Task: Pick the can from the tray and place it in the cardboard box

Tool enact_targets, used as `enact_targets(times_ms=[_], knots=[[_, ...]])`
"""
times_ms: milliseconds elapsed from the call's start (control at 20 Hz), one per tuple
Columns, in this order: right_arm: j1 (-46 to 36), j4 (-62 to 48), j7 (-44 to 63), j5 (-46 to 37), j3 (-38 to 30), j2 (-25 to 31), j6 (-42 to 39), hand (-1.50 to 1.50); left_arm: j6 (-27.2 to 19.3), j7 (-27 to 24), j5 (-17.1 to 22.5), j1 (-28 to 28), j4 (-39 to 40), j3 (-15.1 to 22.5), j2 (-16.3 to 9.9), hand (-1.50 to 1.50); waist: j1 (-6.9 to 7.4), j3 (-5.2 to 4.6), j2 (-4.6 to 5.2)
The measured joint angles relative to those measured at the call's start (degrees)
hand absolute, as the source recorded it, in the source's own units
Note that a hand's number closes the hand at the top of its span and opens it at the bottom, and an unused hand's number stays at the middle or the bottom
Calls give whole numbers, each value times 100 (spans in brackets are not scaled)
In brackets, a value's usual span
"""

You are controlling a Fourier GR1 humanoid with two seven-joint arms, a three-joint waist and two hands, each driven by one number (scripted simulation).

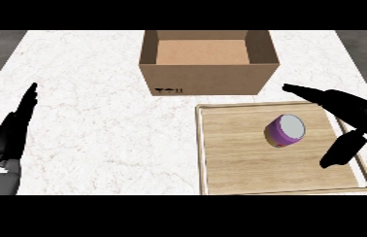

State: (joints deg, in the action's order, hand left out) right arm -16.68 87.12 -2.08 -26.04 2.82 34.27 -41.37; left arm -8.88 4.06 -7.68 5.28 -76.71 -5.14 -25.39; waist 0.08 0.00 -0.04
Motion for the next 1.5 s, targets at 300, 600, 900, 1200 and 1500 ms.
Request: enact_targets(times_ms=[300, 600, 900, 1200, 1500], knots=[[53, 303, -88, -4, -113, -278, -246, -150, 50, -105, -159, 53, 128, -117, 163, 0, -6, -1, 1], [46, 706, 382, -26, -164, -510, -665, -150, 180, -56, -254, 164, 172, -261, 180, 0, -5, -2, -1], [-49, 572, 791, -426, -2, -713, -763, -150, 228, 58, -342, 145, 11, -298, 271, 0, 11, -1, 2], [33, 250, 529, -1098, 243, -937, -117, 150, 339, 67, -376, -13, -174, -397, 318, 0, 15, 2, 5], [-108, -24, 184, -1793, 363, -1118, 941, 150, 332, -58, -460, 115, 74, -419, 399, 0, 13, 1, 9]])
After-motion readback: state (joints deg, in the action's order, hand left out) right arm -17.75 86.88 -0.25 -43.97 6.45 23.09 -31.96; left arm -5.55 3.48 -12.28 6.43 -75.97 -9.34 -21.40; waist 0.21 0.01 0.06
